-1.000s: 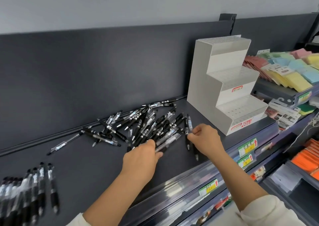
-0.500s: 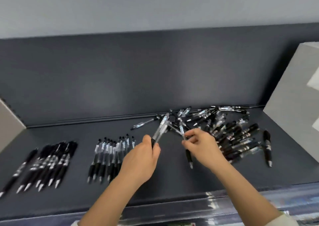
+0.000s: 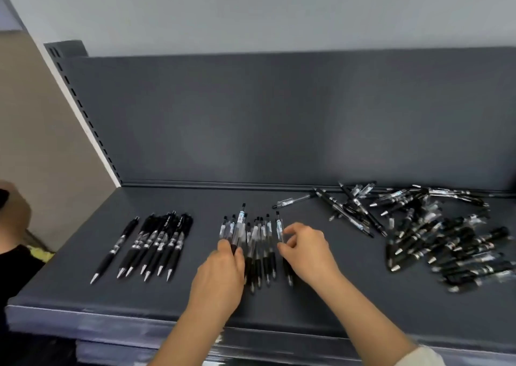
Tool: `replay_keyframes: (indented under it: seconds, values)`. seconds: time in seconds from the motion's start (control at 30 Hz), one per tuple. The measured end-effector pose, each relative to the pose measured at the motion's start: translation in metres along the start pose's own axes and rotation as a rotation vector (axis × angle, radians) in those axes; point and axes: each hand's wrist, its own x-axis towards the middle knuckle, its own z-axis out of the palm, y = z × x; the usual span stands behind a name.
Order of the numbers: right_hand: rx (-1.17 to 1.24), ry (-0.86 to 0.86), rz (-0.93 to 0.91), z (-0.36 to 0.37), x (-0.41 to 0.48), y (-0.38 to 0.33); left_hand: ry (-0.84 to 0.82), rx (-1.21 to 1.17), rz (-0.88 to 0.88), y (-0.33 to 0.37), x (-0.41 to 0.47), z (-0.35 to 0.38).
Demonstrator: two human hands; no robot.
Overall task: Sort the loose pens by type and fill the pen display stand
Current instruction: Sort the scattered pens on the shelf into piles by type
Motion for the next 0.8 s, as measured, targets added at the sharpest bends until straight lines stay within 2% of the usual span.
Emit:
replay_keyframes:
  seconds: [0.27, 0.57, 0.8]
  values:
    - [-0.236, 0.076, -0.059, 0.017, 0.0, -0.018, -0.016, 0.057, 0.054, -0.003, 0.006, 0.004]
    - [-0.265, 0.074, -0.122, 0.022, -0.001, -0.017, -0.035, 0.321, 0.077, -0.005, -0.001, -0.002]
    - [-0.249, 0.14, -0.161, 0.011, -0.007, -0.006, 0.01, 0.378, 0.114, 0.003, 0.0, -0.006]
